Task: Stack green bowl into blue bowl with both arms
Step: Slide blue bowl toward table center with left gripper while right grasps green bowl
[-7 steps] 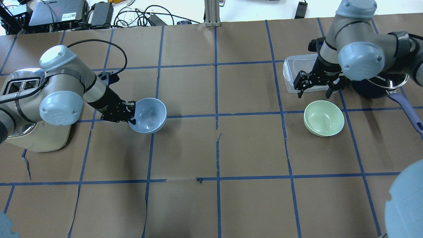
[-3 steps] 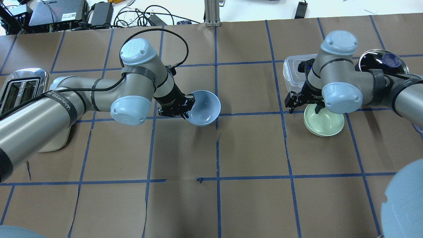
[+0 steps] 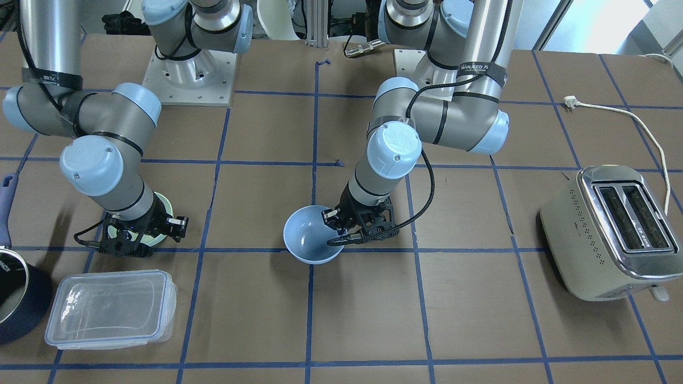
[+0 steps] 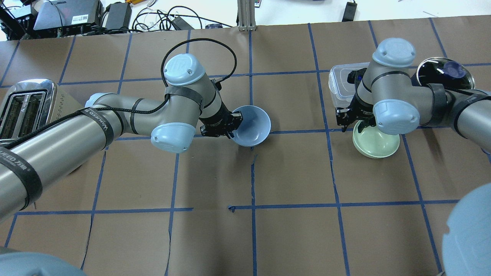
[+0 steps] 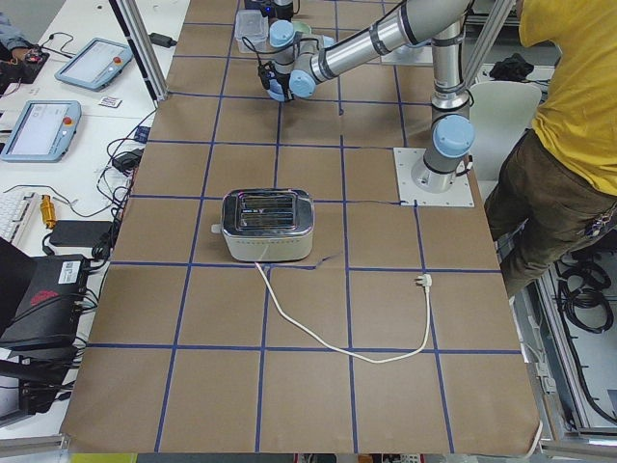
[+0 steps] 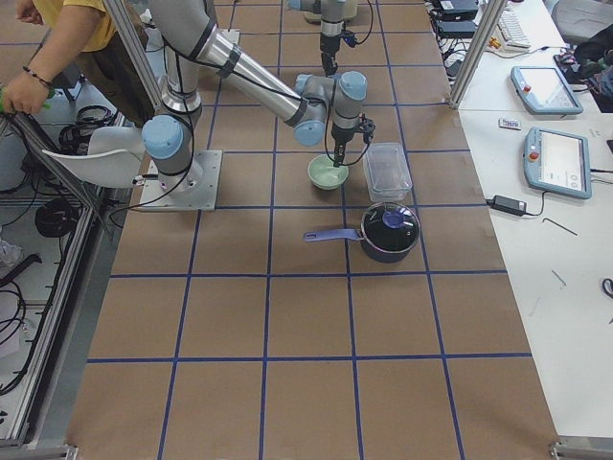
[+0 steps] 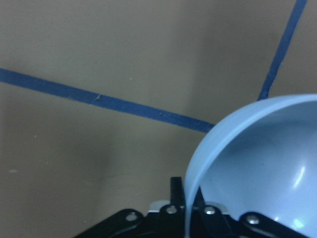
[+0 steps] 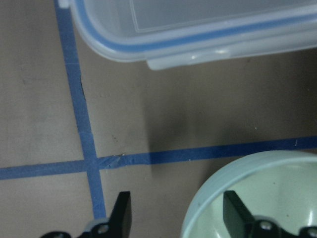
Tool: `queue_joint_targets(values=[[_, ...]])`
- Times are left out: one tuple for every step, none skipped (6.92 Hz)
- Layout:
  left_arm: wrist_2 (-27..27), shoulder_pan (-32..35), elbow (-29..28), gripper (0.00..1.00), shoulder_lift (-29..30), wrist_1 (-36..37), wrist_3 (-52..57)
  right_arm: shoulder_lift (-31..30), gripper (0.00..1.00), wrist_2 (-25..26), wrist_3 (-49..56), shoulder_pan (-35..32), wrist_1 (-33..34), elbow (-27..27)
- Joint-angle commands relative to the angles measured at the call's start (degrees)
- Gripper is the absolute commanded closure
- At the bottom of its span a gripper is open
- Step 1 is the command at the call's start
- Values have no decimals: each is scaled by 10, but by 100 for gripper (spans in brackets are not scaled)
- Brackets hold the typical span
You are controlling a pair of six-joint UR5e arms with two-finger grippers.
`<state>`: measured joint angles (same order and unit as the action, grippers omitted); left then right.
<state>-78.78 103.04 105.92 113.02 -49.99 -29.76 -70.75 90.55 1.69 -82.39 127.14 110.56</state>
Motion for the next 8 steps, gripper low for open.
queue_joint_targets(values=[[2,6,2,100,21,22,-25,-5,100,1,-6,0,0,-10],[3,6,3,100,23,22,-35,-5,100,9,-8,0,-9,-30],[0,5,0,29,21,22,-43,-7,100,9,-10,0,-28,-51],[0,1,-9,23,12,17,-41,-15,100,10,-12,0,-47,-72],[-1,-4,-27,21,1,-8,-34,-17,100,16,-20,0,-72,-89],[-47,-17,-53,19,-20,-53,16,-21,100,55,-28,-1,-82,-114],[-97,-34,-89,19,-51,-149,116,-24,100,53,-34,-5,-111,-139],[-102,-62,-114,20,-79,-222,180,-24,100,53,-76,-33,-115,-157]])
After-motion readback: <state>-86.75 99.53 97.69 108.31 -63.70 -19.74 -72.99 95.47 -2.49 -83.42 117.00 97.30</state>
